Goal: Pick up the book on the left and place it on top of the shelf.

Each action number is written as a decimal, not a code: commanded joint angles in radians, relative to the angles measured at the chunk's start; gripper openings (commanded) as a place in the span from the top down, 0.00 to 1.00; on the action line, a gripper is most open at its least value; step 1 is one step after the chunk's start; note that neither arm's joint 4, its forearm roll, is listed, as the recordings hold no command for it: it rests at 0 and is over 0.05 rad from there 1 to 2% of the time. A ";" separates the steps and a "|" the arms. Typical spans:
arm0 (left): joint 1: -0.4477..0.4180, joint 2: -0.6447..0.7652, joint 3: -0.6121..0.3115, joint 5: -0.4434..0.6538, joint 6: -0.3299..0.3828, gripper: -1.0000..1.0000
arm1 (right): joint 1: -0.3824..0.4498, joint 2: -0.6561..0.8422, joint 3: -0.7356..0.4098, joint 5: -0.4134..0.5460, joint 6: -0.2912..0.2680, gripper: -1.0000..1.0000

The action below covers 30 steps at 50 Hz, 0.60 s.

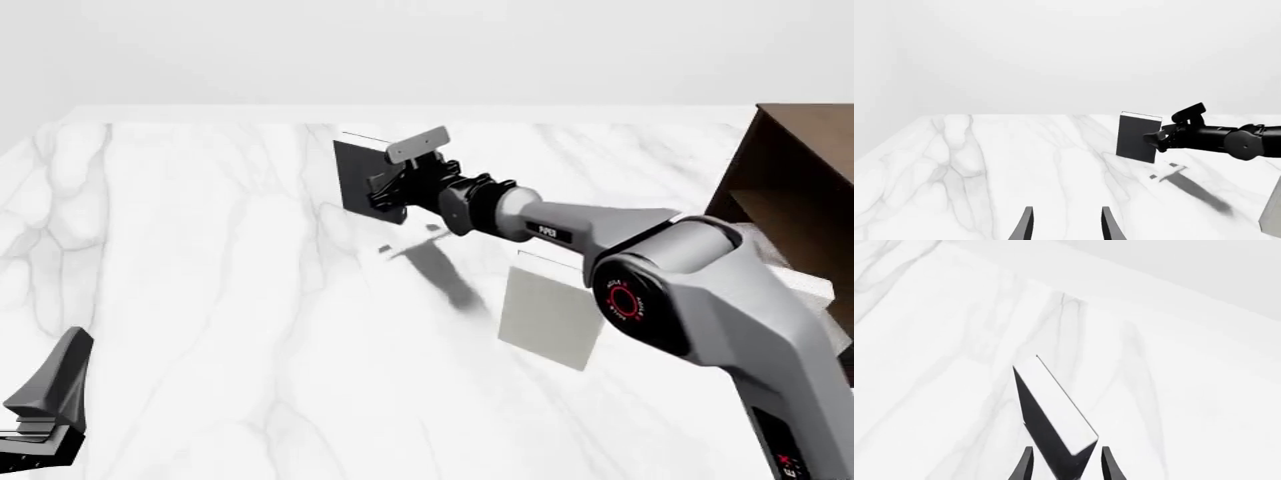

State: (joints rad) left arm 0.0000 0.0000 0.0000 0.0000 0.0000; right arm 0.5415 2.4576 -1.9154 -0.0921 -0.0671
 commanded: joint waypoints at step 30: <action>0.000 0.000 0.000 0.000 0.000 0.00 | 0.005 0.040 -0.047 0.006 -0.016 1.00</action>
State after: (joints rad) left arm 0.0000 0.0000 0.0000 0.0000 0.0000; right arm 0.5434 2.4994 -1.9780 -0.0754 -0.0812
